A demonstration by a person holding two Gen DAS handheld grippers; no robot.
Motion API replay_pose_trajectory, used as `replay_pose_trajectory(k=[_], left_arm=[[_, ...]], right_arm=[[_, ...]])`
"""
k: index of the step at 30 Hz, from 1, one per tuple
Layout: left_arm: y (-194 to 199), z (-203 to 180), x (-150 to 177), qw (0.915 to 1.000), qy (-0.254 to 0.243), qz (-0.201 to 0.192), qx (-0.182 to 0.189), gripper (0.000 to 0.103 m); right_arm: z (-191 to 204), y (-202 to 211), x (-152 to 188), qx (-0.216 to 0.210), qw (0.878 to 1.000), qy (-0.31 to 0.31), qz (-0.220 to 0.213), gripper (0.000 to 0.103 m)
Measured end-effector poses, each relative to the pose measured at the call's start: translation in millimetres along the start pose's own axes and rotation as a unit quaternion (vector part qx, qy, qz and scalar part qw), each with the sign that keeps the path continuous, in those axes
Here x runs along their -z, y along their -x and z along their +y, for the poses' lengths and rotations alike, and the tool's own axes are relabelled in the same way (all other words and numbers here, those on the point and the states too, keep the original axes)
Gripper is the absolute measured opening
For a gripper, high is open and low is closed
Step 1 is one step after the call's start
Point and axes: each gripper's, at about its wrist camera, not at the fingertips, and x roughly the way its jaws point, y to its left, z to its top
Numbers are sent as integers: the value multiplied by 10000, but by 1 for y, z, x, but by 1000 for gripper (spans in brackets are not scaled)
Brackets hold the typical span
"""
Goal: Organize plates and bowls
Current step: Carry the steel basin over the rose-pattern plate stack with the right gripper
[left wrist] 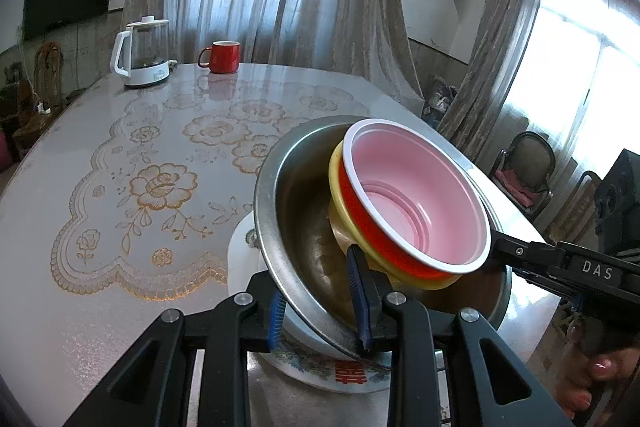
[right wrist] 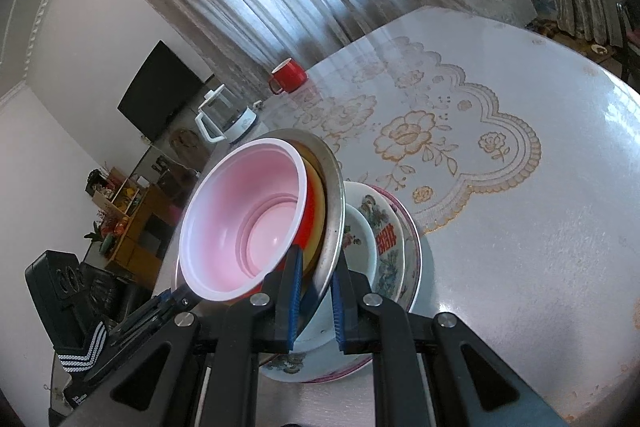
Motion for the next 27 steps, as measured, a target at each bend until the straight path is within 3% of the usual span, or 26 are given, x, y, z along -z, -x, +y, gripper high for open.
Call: replay_pose_trajectory(k=[27], left_arm=[[-29,20,14,9994,106,301,-150,30]], right_arm=[[-5,-30,7,178,9991,-65,391,13]])
